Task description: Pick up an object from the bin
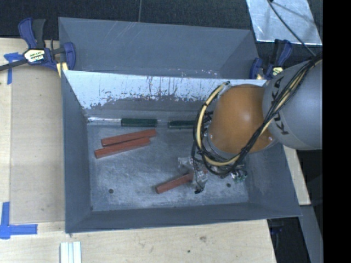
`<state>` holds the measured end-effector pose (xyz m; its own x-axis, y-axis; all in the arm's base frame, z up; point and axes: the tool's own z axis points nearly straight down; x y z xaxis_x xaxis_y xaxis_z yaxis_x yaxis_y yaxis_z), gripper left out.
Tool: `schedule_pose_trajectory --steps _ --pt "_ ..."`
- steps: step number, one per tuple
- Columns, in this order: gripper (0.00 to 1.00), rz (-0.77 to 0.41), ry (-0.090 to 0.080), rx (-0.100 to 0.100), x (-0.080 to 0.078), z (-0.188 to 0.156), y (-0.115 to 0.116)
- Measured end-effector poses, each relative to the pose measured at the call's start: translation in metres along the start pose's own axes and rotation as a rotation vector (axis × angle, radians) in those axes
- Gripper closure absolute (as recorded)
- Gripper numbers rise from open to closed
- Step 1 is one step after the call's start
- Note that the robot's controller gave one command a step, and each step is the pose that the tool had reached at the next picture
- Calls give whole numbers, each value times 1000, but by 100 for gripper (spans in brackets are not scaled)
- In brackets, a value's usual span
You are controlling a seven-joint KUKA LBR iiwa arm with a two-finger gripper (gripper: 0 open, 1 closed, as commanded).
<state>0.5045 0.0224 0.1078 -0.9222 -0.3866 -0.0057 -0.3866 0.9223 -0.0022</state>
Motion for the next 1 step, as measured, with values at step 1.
schedule_pose_trajectory --steps 1 --pt "100 0 0 0 -1 -25 -1"
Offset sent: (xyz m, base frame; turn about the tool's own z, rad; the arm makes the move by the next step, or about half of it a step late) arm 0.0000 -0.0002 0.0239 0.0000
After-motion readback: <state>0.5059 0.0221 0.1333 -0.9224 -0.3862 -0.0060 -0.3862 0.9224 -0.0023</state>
